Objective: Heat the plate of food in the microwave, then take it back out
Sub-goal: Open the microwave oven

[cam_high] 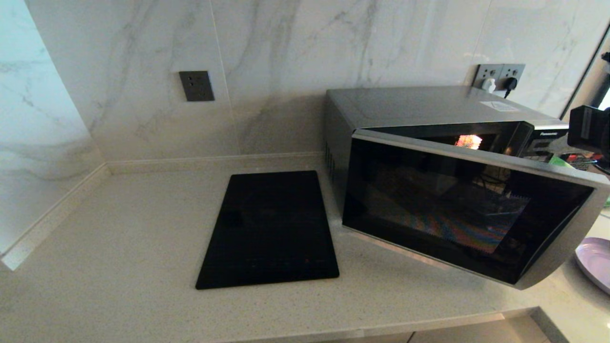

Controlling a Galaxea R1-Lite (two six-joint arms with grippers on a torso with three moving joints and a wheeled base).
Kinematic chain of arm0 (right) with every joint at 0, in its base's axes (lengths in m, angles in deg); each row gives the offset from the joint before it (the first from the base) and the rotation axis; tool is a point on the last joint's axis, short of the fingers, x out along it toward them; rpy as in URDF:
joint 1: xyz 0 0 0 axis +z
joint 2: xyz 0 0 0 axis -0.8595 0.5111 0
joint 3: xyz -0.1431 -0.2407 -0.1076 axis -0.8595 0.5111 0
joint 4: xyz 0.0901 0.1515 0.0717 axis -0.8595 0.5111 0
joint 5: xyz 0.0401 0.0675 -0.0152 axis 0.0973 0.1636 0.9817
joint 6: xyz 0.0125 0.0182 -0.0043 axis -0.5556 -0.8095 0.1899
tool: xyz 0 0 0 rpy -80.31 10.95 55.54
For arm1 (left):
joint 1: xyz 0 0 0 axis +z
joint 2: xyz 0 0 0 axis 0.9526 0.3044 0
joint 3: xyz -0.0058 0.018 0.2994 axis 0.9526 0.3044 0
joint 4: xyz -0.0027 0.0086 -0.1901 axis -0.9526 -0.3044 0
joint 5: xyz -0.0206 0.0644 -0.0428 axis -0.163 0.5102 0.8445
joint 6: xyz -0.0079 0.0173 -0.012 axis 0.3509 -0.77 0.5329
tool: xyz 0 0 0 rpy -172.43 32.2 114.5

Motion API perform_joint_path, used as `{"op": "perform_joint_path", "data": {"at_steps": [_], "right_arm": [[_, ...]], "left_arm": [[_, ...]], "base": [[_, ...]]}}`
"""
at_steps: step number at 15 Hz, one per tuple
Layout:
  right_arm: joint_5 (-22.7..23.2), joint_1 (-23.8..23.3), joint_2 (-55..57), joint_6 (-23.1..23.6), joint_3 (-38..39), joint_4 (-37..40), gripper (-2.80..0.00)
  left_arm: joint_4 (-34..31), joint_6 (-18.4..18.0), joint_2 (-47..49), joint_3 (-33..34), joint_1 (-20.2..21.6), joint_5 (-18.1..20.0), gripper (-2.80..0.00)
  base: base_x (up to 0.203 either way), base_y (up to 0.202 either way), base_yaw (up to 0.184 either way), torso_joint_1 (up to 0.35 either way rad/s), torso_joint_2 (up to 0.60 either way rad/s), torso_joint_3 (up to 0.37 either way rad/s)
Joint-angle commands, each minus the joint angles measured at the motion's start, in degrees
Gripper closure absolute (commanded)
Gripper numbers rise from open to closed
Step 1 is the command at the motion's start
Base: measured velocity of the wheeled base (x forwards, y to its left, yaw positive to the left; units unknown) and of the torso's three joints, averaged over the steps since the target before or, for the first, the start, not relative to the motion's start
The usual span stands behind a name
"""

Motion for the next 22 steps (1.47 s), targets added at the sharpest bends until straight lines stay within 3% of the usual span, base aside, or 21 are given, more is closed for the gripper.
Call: {"op": "perform_joint_path", "data": {"at_steps": [1, 7, 17, 22], "right_arm": [[-0.95, 0.02, 0.5, 0.0, 1.65, 0.22, 0.0], [-0.53, 0.39, -2.41, 0.41, 5.2, 0.38, 0.0], [1.39, 9.6, -13.62, 2.5, 16.05, 0.4, 0.0], [1.46, 10.36, -15.51, 2.48, 17.83, 0.4, 0.0]], "left_arm": [[0.02, 0.04, 0.09, 0.0, 0.02, -0.05, 0.0], [0.02, 0.04, 0.09, 0.0, 0.02, -0.05, 0.0], [0.02, 0.04, 0.08, 0.0, 0.02, -0.05, 0.0], [0.02, 0.04, 0.01, 0.0, 0.02, -0.05, 0.0]], "base": [[0.0, 0.0, 0.0, 0.0, 0.0, 0.0], [0.0, 0.0, 0.0, 0.0, 0.0, 0.0], [0.0, 0.0, 0.0, 0.0, 0.0, 0.0], [0.0, 0.0, 0.0, 0.0, 0.0, 0.0]]}}
